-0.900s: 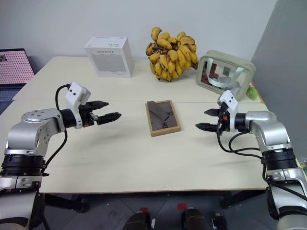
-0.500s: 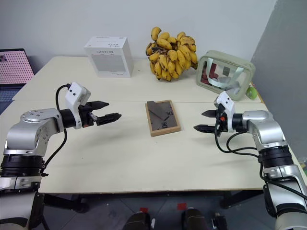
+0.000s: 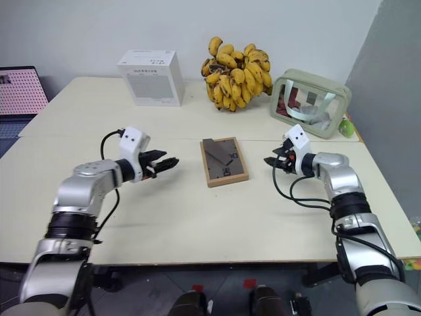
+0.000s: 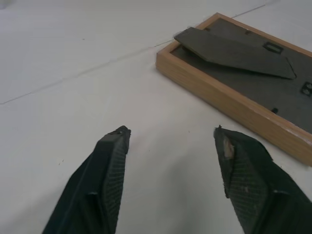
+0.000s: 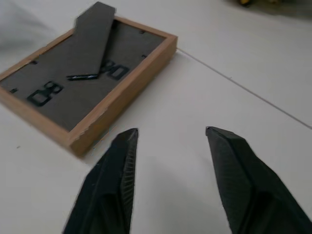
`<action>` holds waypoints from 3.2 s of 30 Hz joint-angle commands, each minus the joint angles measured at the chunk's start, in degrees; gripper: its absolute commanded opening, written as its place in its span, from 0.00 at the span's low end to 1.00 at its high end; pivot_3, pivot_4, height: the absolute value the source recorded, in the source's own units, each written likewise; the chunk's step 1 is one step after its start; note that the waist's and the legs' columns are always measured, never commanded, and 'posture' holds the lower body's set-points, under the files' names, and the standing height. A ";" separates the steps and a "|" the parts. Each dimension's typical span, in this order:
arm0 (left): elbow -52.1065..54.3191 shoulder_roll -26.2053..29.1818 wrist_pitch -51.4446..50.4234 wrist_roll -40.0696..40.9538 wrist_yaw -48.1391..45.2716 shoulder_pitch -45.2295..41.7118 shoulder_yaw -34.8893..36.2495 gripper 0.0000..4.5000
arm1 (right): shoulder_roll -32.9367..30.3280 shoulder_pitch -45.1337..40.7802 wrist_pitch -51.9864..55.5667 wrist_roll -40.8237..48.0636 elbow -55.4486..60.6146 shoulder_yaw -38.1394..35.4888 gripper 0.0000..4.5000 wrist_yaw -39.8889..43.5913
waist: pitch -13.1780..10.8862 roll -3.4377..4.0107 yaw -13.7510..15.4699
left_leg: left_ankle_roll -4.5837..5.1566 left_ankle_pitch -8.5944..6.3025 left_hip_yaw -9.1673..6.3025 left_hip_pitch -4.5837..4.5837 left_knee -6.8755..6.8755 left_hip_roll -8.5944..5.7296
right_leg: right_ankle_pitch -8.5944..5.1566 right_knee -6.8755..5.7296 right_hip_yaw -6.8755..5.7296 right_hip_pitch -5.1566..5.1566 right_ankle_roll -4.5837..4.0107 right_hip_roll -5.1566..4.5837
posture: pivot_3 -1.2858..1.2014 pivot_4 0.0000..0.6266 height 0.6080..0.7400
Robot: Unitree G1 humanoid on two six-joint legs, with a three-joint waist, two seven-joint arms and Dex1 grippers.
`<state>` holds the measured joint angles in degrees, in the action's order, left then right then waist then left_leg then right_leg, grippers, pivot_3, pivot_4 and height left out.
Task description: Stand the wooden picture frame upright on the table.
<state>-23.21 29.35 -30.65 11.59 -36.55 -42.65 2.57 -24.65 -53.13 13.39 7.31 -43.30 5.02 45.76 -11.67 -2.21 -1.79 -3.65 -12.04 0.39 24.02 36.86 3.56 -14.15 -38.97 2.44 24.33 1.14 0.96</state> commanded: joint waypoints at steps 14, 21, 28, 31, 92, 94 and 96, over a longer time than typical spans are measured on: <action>-14.88 -13.05 6.92 -6.33 12.40 -7.90 -2.68 0.00 | 14.92 -9.61 -14.60 -10.32 -22.38 0.81 0.00 -19.73 | 0.00 0.00 -0.33 | -0.01 0.00 0.01 -0.03 -0.04 -0.01 | 0.15 -0.04 0.01 0.01 -0.25 0.00 | 0.52 0.24 1.00; -7.81 -11.47 2.06 -7.21 8.17 -4.20 -5.37 0.00 | 18.16 -6.53 -11.83 -8.72 -14.72 1.80 0.00 -11.28 | 0.00 0.00 -0.33 | -0.01 0.00 -0.02 -0.01 -0.06 -0.01 | 0.15 -0.02 -0.01 0.00 -0.24 0.00 | 0.52 0.24 1.00; 11.48 -6.29 -10.24 -5.59 2.85 4.49 -8.02 0.00 | 16.88 4.68 -2.80 -9.37 7.97 7.26 0.00 -2.90 | 0.01 0.01 -1.09 | -0.02 0.00 -0.08 -0.06 -0.13 0.02 | 0.15 -0.06 -0.04 0.00 -0.24 0.02 | 0.52 0.24 1.00; 20.73 -3.47 -16.91 -3.60 0.85 8.54 -7.97 0.00 | 15.87 9.53 1.37 -9.49 17.77 9.33 0.00 -1.35 | 0.02 0.02 -1.37 | -0.02 0.00 -0.12 -0.08 -0.18 0.03 | 0.14 -0.05 -0.05 -0.01 -0.22 0.02 | 0.52 0.24 1.00; 19.95 -7.06 -61.85 43.54 8.38 13.99 23.08 0.97 | 14.49 14.99 7.72 -12.14 25.67 13.40 0.00 -5.53 | 0.25 -0.02 -1.15 | -0.01 0.02 -0.20 -0.21 0.05 -0.01 | 0.04 -0.03 -0.09 -0.22 0.08 -0.03 | 0.52 0.24 1.00; 20.34 -7.47 -61.85 43.54 9.25 14.18 23.66 0.94 | 14.39 15.59 8.17 -12.02 26.47 13.44 0.00 -5.55 | 0.25 -0.02 -1.16 | -0.01 0.02 -0.20 -0.20 0.05 -0.02 | 0.04 -0.03 -0.09 -0.22 0.08 -0.03 | 0.52 0.24 1.00; 21.50 -7.11 -61.80 42.86 9.30 14.76 23.02 0.87 | 14.17 16.04 8.36 -12.02 26.94 13.45 0.00 -5.56 | 0.25 -0.02 -1.18 | -0.01 0.02 -0.22 -0.21 0.04 -0.01 | 0.04 -0.03 -0.10 -0.22 0.08 -0.03 | 0.52 0.24 1.00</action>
<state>-4.45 22.13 -92.25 53.50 -26.99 -28.48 25.14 -10.14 -37.51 21.14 -5.42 -18.01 19.14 40.11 -11.42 -2.24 -2.97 -3.66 -12.02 0.17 23.80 36.90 3.55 -14.11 -39.00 2.35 24.12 1.22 0.94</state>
